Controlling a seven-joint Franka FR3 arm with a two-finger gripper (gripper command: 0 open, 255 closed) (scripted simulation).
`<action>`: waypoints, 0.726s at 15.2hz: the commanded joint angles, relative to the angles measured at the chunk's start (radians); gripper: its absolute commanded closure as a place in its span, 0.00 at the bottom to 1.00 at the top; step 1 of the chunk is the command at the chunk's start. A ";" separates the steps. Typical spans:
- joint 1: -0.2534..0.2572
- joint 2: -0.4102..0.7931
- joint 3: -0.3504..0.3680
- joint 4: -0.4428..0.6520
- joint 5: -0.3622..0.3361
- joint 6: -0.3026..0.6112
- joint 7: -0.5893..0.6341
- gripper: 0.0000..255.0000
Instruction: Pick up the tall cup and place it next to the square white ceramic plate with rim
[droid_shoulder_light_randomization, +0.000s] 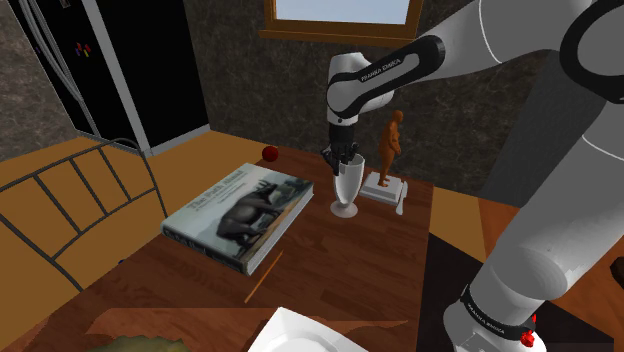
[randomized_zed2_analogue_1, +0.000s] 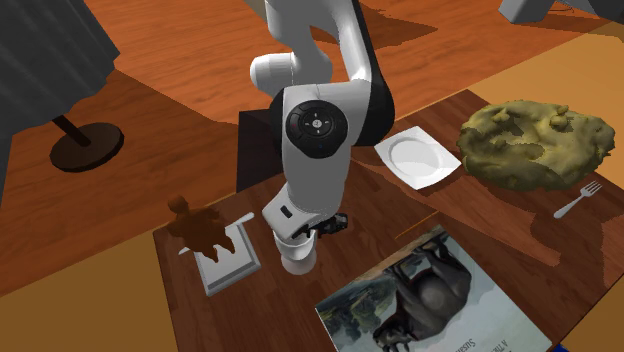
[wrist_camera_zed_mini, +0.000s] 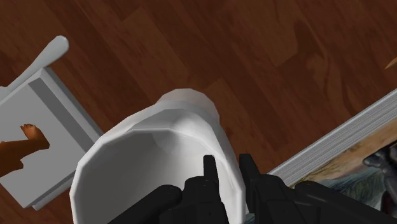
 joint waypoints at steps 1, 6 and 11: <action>0.000 0.000 0.000 0.000 0.000 0.000 0.000 1.00; 0.000 -0.016 0.000 0.024 0.000 -0.040 0.000 1.00; 0.000 -0.039 -0.001 0.068 0.001 -0.107 0.000 1.00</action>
